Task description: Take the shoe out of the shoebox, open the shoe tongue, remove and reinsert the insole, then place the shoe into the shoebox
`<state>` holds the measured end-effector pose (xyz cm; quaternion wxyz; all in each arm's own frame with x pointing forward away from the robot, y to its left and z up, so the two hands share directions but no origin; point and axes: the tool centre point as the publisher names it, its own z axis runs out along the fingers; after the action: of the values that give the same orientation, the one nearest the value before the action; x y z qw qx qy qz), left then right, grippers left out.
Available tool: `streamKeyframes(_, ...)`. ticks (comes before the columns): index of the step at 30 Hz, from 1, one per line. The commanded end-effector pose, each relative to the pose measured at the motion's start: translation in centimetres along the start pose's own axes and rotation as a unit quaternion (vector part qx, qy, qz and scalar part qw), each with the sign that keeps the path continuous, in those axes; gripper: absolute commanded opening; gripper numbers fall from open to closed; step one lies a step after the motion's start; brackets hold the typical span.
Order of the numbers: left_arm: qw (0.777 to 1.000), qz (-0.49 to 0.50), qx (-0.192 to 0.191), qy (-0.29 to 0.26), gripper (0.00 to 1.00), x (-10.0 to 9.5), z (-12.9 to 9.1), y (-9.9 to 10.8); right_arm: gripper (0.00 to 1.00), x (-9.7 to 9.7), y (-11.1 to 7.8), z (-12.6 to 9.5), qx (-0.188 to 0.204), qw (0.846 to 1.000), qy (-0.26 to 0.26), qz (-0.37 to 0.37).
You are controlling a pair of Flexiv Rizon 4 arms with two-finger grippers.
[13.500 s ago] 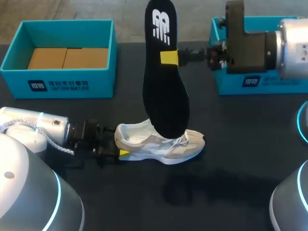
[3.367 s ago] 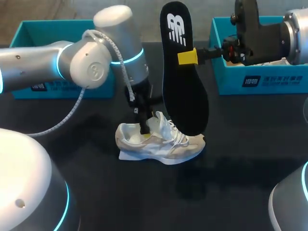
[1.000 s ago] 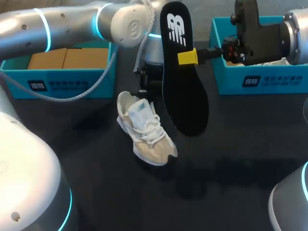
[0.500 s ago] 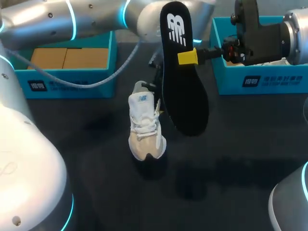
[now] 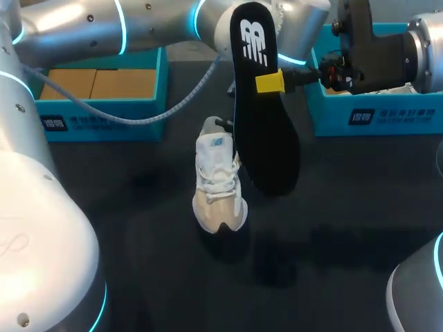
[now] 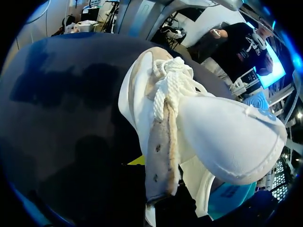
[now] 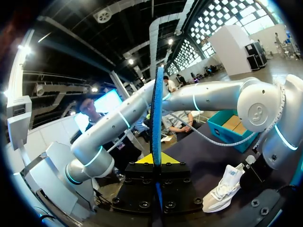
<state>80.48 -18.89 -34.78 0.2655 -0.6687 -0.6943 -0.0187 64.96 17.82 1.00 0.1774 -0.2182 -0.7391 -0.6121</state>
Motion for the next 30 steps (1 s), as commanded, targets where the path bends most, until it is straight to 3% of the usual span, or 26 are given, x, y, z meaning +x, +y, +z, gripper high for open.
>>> streamKeyframes(1, 1.000, 0.005, -0.003, 0.009, 0.00, -0.9, 0.4, -0.7, 0.00, -0.1, 0.0, 0.2, 0.000, 1.000, 0.000, 0.000)
streamKeyframes(18, 1.000, 0.015, 0.010, 0.021, 0.00, -3.3, 2.3, -1.3, 0.00, -0.1, 0.0, 0.2, 0.000, 1.000, 0.000, 0.000)
streamKeyframes(30, 1.000, -0.001, 0.010, 0.024, 0.00, -3.9, 4.1, -1.3, 0.00, -0.1, 0.0, 0.2, 0.000, 1.000, 0.000, 0.000)
